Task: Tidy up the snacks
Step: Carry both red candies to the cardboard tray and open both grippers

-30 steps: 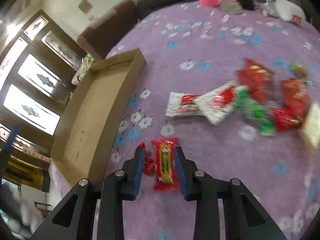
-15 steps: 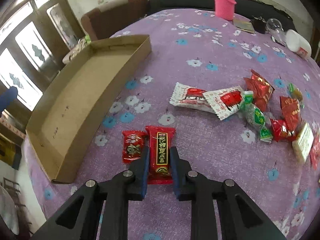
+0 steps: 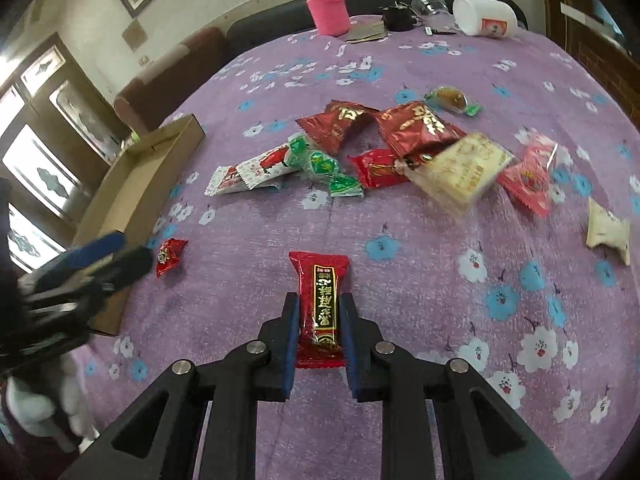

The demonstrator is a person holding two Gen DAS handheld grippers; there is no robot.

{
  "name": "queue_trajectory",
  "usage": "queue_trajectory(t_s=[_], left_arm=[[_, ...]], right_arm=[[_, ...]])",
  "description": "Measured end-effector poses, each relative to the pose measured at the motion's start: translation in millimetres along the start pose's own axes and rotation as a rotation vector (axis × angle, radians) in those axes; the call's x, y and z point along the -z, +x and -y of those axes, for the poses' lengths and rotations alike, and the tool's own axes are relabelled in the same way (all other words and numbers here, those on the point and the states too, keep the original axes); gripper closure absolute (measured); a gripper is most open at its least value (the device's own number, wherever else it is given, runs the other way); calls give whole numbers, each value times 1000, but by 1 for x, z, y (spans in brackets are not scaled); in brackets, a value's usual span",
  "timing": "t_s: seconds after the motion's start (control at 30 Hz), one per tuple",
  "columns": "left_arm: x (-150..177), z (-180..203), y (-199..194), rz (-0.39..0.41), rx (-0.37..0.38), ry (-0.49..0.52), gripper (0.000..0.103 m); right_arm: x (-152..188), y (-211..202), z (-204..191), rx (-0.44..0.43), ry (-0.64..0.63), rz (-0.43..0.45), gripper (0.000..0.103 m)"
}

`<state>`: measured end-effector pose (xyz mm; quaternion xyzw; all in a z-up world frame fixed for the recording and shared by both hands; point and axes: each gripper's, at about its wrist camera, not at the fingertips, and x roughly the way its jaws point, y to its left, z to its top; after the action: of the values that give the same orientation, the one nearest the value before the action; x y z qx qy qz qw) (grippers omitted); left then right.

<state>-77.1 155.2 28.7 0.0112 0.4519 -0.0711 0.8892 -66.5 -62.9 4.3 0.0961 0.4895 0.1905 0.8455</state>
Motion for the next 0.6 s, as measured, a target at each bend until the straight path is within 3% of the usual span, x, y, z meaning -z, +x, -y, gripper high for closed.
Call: queue_trajectory(t_s=[0.13, 0.23, 0.3, 0.37, 0.43, 0.6], left_arm=[[0, 4, 18, -65, -5, 17, 56], [1, 4, 30, -86, -31, 14, 67], [0, 2, 30, -74, -24, 6, 68], [2, 1, 29, -68, -32, 7, 83], [2, -2, 28, -64, -15, 0, 90], [3, -6, 16, -27, 32, -29, 97]], right_arm=[[0, 3, 2, -34, 17, 5, 82], [2, 4, 4, -57, 26, 11, 82], [3, 3, 8, -73, 34, 17, 82], [3, 3, 9, -84, 42, 21, 82], [3, 3, 8, -84, 42, 25, 82], [6, 0, 5, -60, 40, 46, 82]])
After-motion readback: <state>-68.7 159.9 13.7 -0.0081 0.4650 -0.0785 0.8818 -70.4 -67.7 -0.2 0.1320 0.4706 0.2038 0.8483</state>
